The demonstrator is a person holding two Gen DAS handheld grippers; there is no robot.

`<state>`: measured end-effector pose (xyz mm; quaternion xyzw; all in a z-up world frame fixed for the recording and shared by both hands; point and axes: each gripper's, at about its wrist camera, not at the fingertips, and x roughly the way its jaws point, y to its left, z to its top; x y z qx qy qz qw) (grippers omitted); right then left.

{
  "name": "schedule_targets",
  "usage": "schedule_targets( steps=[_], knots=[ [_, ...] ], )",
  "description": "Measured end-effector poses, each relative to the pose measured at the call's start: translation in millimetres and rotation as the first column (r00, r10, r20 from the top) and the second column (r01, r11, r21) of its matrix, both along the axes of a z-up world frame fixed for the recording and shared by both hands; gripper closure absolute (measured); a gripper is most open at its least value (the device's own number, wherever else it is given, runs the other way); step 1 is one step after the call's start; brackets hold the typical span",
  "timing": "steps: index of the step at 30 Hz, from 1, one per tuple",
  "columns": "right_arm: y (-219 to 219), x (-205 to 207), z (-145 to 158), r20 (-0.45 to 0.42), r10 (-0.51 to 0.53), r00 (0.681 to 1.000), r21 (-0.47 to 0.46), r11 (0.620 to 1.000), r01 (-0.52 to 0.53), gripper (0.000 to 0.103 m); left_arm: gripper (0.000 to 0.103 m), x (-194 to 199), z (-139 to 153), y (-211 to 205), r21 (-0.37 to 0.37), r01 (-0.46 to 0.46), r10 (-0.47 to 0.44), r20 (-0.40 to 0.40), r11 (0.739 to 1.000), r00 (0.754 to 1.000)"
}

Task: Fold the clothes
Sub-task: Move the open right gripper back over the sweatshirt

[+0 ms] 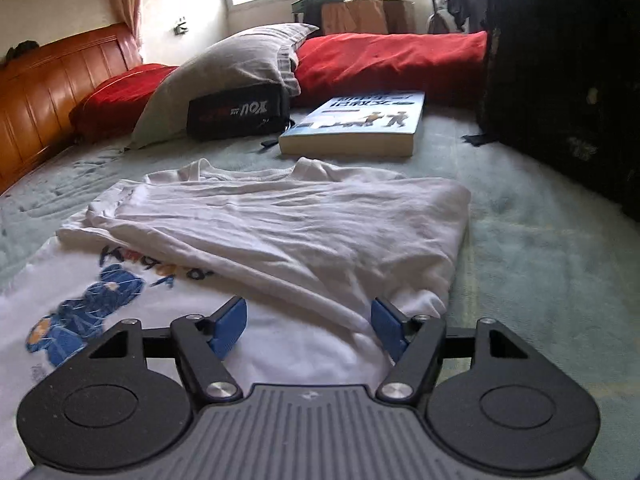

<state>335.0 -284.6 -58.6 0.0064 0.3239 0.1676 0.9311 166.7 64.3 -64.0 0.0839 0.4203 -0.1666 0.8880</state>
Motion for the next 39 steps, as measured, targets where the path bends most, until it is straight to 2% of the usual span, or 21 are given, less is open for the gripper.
schedule_targets(
  steps=[2,6,8,11,16,21,24,25,26,30,32,34,37,39],
  knots=[
    [2.4,-18.7,9.0,0.026,0.000,1.000,-0.033,0.999,0.001,0.029,0.001,-4.1,0.4,8.1,-0.030,0.004,-0.003,0.011,1.000,1.000],
    [-8.2,-29.1,5.9,0.026,-0.105,0.994,-0.100,0.989,0.107,0.029,0.001,-3.9,0.4,8.1,-0.032,-0.011,0.012,0.012,0.999,1.000],
    [-20.2,-21.0,-0.6,0.005,-0.183,0.983,-0.081,0.980,0.183,0.029,0.001,-3.8,-0.3,4.0,-0.019,-0.011,0.011,0.018,1.000,1.000],
    [-30.9,-4.1,-6.9,-0.026,-0.231,0.973,-0.021,0.973,0.230,0.029,0.001,-3.8,-1.4,-0.3,-0.010,-0.009,0.009,0.021,1.000,1.000],
    [-30.9,17.1,-15.0,-0.019,-0.291,0.957,-0.095,0.953,0.288,0.028,0.001,-3.8,-2.6,-0.2,-0.013,-0.016,0.016,0.022,1.000,1.000],
    [-31.1,-8.0,-11.7,0.010,-0.287,0.958,-0.181,0.942,0.284,0.028,0.001,-6.3,-3.0,1.4,-0.011,-0.002,0.002,0.029,1.000,1.000],
    [-28.8,-19.9,1.8,0.041,-0.257,0.966,-0.158,0.953,0.260,0.030,0.001,-6.3,-2.5,0.8,-0.008,0.002,-0.001,0.030,1.000,1.000],
    [-26.5,-22.1,7.6,0.059,-0.242,0.968,-0.148,0.957,0.248,0.034,0.001,-6.4,-2.0,0.1,-0.005,0.000,0.000,0.032,1.000,0.999],
    [-22.8,-21.7,13.6,0.074,-0.229,0.971,-0.142,0.961,0.237,0.041,0.001,-6.7,-1.6,-0.2,-0.003,-0.001,0.001,0.034,1.000,0.999],
    [1.1,7.9,27.5,0.101,-0.185,0.978,-0.128,0.972,0.197,0.045,0.001,-7.3,-2.2,0.8,-0.010,-0.009,0.010,0.036,1.000,0.999],
    [10.6,29.8,19.4,0.072,-0.187,0.980,-0.140,0.971,0.196,0.045,0.001,-7.3,-2.9,0.9,-0.013,-0.012,0.013,0.037,1.000,0.999],
    [14.0,46.4,1.5,0.004,-0.192,0.981,-0.163,0.968,0.190,0.045,0.001,-7.8,-3.2,1.0,-0.014,-0.012,0.012,0.040,1.000,0.999],
    [9.1,40.5,-7.2,-0.021,-0.190,0.981,-0.140,0.973,0.186,0.042,0.001,-8.9,-3.2,1.8,-0.015,-0.005,0.005,0.044,1.000,0.999],
    [7.7,33.6,-2.3,-0.028,-0.197,0.980,-0.144,0.971,0.191,0.042,0.001,-8.5,-2.4,3.0,-0.017,0.000,0.001,0.046,1.000,0.999]
  ],
)
